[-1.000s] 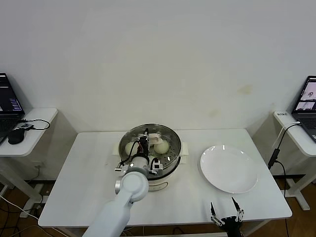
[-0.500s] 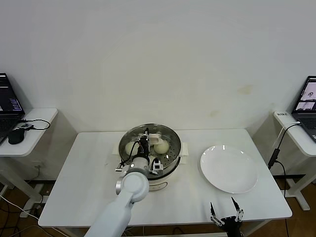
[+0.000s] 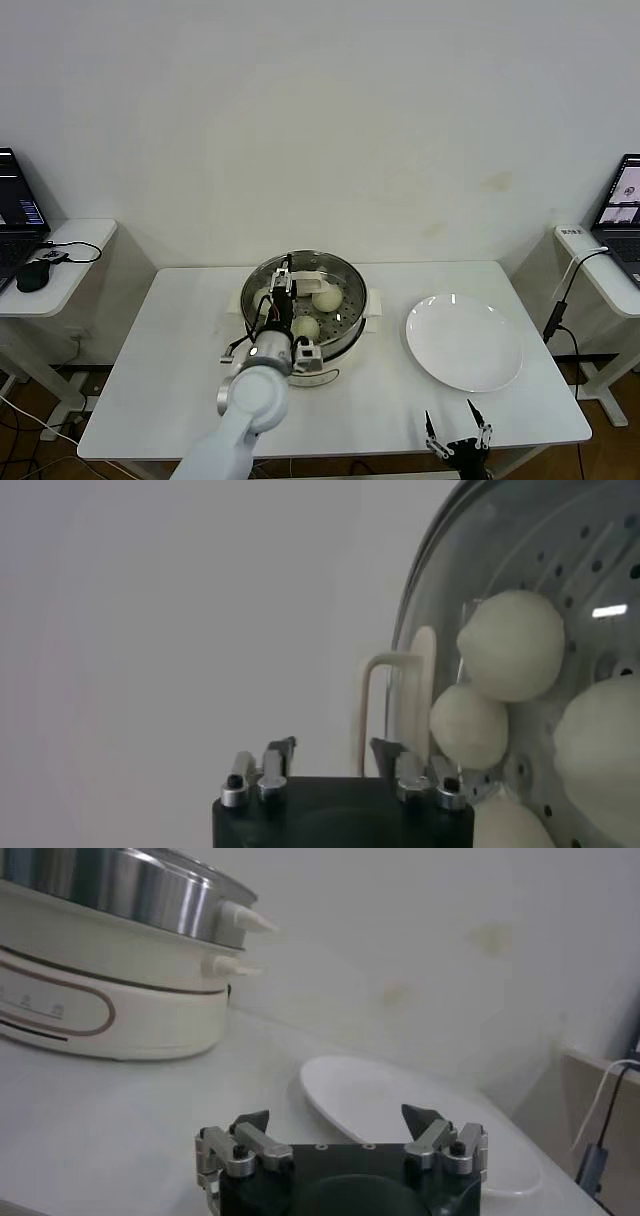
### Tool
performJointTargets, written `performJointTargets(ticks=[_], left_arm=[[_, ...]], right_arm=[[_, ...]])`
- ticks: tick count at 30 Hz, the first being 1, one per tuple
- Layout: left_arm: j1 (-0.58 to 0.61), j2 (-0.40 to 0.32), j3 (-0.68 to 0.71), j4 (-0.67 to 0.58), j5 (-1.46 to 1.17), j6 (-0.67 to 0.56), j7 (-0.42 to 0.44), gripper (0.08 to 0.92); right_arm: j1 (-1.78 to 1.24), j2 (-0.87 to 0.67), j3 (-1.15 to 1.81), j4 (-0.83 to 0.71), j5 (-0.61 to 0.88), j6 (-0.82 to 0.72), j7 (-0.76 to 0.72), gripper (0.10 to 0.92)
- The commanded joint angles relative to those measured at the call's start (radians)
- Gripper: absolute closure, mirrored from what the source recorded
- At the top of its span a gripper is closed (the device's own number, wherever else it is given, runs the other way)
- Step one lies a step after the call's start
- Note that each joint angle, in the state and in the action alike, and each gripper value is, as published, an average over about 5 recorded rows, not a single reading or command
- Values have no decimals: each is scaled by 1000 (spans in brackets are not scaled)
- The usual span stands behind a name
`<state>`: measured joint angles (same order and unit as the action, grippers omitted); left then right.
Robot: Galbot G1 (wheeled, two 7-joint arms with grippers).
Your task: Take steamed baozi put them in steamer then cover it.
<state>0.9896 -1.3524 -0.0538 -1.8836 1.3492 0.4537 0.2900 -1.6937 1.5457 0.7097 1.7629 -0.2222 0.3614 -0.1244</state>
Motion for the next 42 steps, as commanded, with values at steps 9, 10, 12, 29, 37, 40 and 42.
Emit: performJointTargets(ticks=[9,10,12,29,37,40,42], left_arm=[[564,90,-329,-339,-1143,-413,-463,179],[588,82,-359,-334,-1231,-441,-481,178],[634,72,-405,-329,-1352,-471,-512,177],[878,-13,-507,-240,-1526,-576,-494,177],[904,-21,-519,-206,-1557,-629,-450,177],[908,-19,-520,-204,-1570,-626,-444,177],[913,-17,-518,-201,-1573,-627,-435,177]], right_arm=[[-11,-55,-36,26,74,-12,-12,203],[-16,-65,-43,38,85,-18,-15,203],[-27,-85,-56,62,107,-31,-20,203],[-84,-183,-109,156,238,-116,-58,203],[-86,-180,-121,160,220,-107,-59,203],[-92,-179,-128,169,227,-112,-62,203],[-97,-179,-131,178,235,-120,-65,202]])
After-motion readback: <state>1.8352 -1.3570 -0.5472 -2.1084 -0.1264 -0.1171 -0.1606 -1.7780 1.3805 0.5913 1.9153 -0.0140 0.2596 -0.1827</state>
